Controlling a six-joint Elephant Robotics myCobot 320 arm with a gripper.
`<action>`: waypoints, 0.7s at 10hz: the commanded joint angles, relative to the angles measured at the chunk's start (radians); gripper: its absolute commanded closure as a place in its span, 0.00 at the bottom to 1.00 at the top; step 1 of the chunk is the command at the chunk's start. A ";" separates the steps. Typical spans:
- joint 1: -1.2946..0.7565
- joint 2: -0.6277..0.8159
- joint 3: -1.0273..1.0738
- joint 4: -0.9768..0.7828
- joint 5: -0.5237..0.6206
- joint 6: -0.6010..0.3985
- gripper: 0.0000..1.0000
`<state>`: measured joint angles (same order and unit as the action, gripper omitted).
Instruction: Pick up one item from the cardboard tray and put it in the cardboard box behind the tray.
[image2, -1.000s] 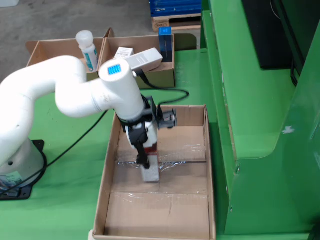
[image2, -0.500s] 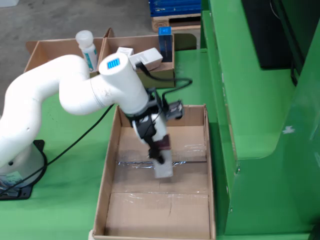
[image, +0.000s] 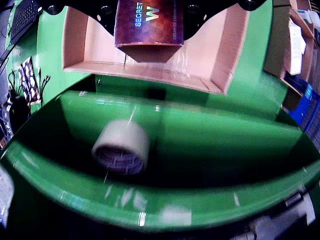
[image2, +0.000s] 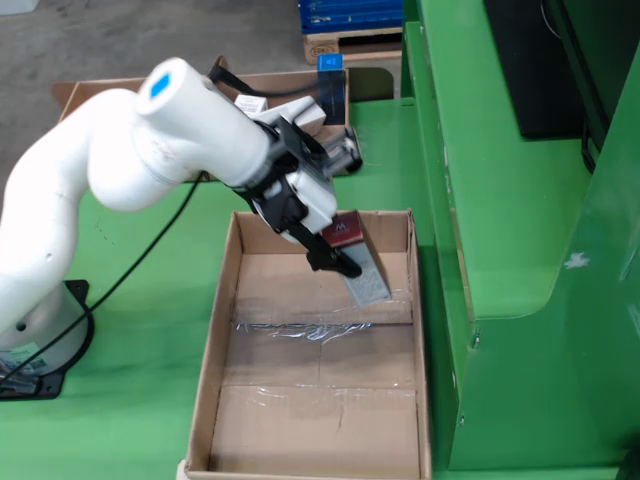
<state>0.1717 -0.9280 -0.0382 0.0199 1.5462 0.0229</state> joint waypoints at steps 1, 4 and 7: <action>-0.009 0.068 0.038 0.031 0.009 -0.009 1.00; 0.042 0.145 0.038 -0.153 0.049 -0.054 1.00; 0.151 0.188 0.038 -0.282 0.062 -0.157 1.00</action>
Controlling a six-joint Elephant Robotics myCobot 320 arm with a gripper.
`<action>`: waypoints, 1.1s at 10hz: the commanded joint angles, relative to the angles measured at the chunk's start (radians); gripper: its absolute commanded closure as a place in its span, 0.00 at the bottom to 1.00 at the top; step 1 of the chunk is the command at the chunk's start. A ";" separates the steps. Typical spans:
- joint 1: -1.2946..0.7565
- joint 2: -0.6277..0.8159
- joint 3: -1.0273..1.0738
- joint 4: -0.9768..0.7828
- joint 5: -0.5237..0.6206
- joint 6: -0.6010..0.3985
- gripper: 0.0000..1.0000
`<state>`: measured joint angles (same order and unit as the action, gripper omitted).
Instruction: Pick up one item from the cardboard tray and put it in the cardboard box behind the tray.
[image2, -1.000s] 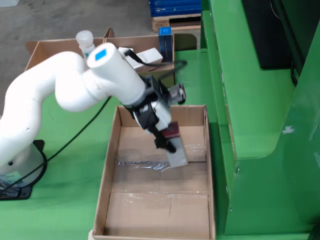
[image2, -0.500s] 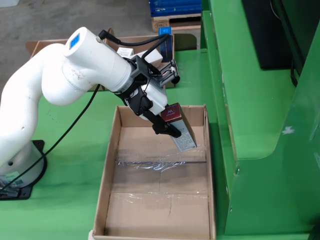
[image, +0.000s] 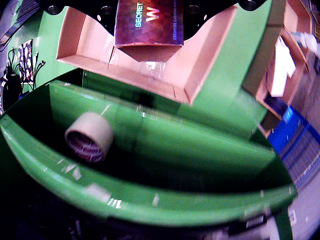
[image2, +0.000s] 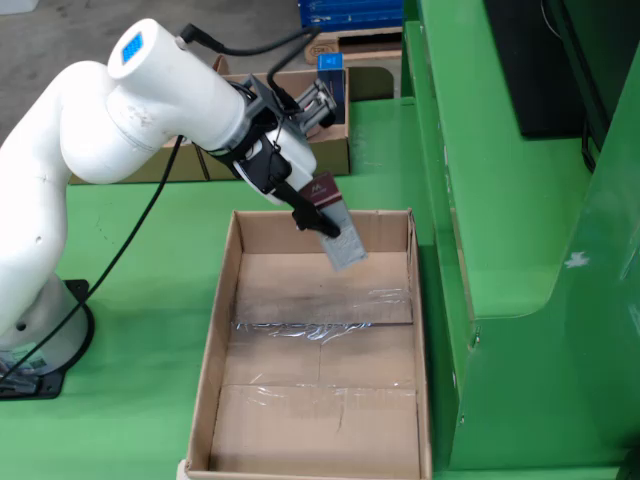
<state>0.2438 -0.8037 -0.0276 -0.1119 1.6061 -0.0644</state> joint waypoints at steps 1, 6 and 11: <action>0.110 0.092 0.028 -0.218 0.005 -0.089 1.00; 0.240 0.000 0.530 -0.729 0.006 -0.160 1.00; 0.342 0.036 0.573 -0.818 -0.009 -0.164 1.00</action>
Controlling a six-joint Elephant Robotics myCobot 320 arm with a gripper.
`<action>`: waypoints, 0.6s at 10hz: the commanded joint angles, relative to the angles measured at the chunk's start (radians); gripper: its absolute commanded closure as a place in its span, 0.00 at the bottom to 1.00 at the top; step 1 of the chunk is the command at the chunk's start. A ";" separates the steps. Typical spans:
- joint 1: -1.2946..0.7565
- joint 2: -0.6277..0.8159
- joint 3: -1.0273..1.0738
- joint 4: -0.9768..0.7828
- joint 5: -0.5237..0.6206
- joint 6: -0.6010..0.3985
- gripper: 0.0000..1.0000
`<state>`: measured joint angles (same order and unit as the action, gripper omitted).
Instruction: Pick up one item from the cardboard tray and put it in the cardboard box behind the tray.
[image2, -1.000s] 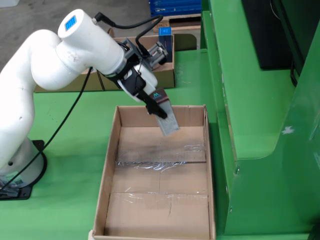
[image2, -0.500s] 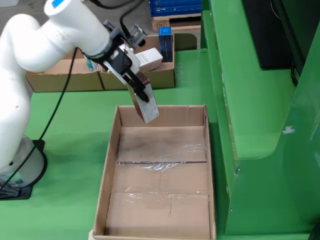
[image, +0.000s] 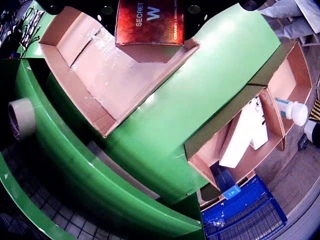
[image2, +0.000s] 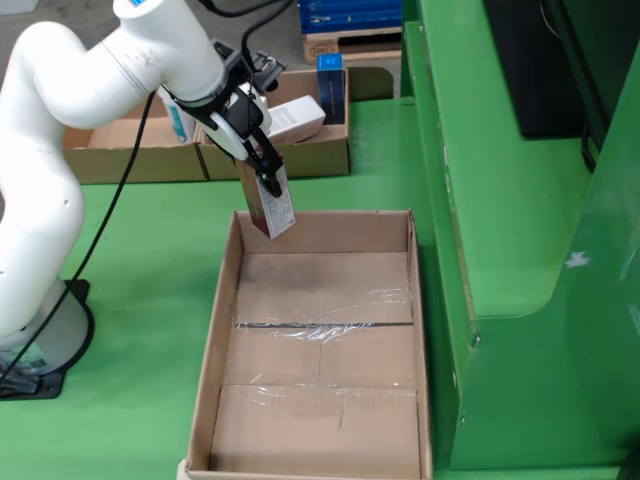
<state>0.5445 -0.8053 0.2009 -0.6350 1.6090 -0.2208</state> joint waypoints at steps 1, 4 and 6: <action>0.076 0.050 0.343 -0.306 -0.019 -0.006 1.00; 0.218 0.322 -0.201 -0.019 -0.062 0.061 1.00; 0.306 0.306 -0.201 0.115 -0.106 0.098 1.00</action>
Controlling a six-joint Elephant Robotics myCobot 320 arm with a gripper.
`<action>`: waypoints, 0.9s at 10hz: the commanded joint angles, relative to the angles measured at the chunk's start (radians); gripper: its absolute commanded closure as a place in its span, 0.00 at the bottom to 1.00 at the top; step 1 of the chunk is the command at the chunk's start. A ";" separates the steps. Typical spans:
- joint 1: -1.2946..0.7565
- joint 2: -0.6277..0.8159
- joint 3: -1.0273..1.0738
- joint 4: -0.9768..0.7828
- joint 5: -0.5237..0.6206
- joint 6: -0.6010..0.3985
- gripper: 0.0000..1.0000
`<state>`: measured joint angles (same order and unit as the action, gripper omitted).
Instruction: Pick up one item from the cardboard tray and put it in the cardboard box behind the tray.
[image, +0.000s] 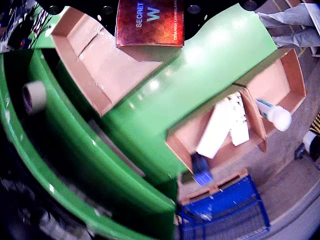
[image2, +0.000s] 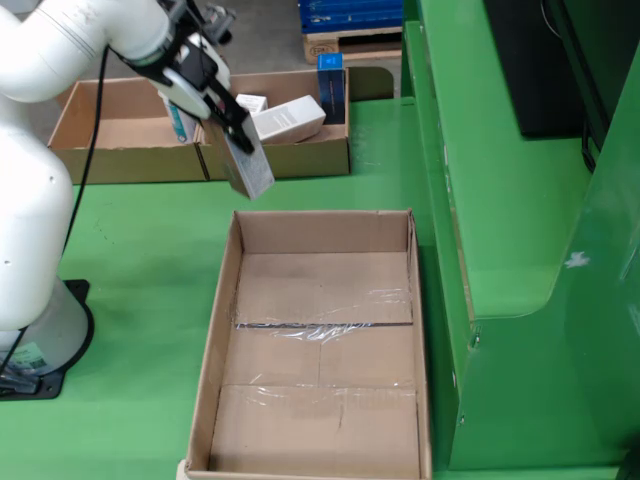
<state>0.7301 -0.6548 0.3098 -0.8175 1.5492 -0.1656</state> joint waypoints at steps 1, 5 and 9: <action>0.159 0.137 -0.310 0.354 -0.067 0.054 1.00; 0.248 0.091 -0.310 0.436 -0.115 0.083 1.00; 0.309 0.057 -0.310 0.498 -0.136 0.090 1.00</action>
<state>1.0046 -0.6058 -0.0215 -0.4018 1.4341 -0.0812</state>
